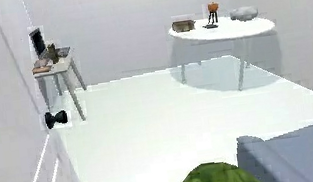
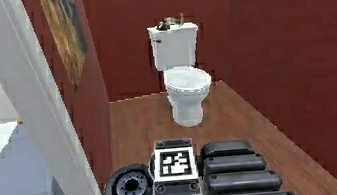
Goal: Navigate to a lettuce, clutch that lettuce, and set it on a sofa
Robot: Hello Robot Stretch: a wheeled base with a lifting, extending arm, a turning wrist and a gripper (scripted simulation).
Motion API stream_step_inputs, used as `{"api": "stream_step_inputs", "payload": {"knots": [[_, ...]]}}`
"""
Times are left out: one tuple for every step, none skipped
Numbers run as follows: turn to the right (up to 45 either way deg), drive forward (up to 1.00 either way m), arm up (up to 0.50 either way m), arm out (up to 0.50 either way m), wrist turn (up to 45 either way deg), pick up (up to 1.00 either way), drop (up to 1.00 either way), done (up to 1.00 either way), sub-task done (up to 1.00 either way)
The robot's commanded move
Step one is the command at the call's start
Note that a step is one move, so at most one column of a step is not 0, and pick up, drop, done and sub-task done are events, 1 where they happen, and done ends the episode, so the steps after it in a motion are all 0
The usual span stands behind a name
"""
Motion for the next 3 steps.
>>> {"api": "stream_step_inputs", "payload": {"knots": [[0.0, 1.0, 0.0, 0.0, 0.0, 0.0, 0.0, 0.0, 0.0], [-9.0, 0.0, 0.0, 0.0, 0.0, 0.0, 0.0, 0.0, 0.0], [0.0, 0.05, 0.0, 0.0, 0.0, 0.0, 0.0, 0.0, 0.0]]}}
